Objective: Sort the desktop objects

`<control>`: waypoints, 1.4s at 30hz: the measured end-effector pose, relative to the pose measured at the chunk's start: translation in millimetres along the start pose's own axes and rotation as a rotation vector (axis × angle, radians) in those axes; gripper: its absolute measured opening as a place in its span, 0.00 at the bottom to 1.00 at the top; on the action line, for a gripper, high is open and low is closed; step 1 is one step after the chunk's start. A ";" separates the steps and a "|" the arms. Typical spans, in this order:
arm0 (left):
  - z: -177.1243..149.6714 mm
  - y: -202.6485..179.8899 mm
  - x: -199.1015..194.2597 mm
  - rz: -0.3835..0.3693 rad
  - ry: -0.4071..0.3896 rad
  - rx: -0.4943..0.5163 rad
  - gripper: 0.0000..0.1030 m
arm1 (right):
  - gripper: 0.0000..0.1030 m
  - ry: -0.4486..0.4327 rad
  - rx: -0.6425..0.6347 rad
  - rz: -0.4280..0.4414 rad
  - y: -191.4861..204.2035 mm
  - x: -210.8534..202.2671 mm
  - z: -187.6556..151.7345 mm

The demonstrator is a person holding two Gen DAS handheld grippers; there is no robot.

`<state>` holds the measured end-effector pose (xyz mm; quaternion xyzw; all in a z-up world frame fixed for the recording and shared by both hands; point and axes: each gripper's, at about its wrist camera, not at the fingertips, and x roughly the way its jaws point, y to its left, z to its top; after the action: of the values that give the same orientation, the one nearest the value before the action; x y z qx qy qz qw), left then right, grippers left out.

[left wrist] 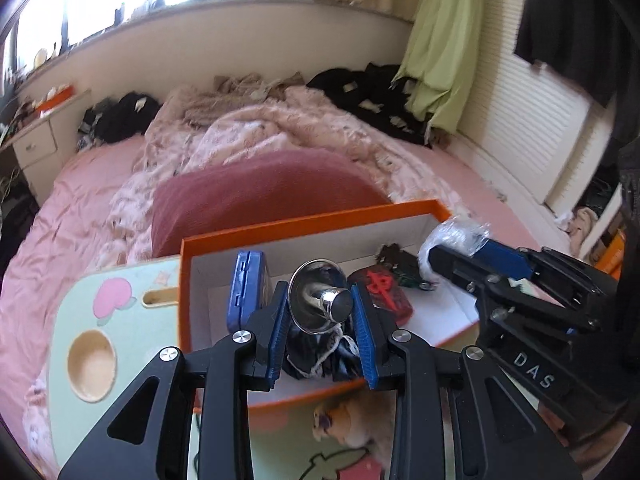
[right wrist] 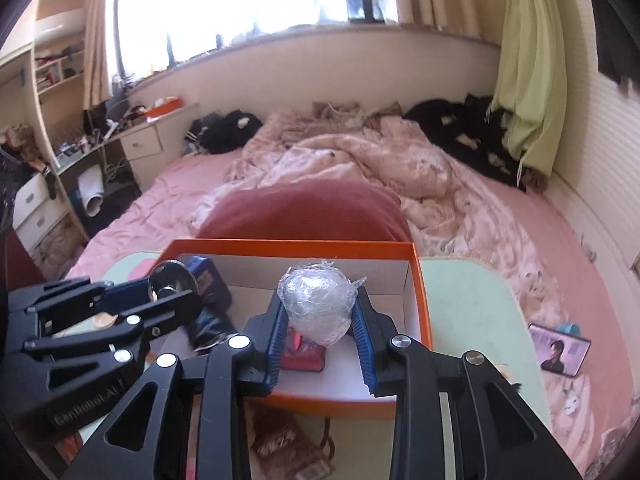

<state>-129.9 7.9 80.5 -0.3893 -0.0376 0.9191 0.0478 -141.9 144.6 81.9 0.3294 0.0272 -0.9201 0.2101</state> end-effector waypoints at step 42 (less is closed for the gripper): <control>-148.1 -6.1 -32.2 0.054 0.126 0.051 1.00 | 1.00 0.105 -0.149 0.010 15.7 -62.8 -158.8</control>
<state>-0.8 14.9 1.3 -0.4459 -0.0006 0.8944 0.0352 2.6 183.5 -2.0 0.3606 0.1048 -0.8960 0.2371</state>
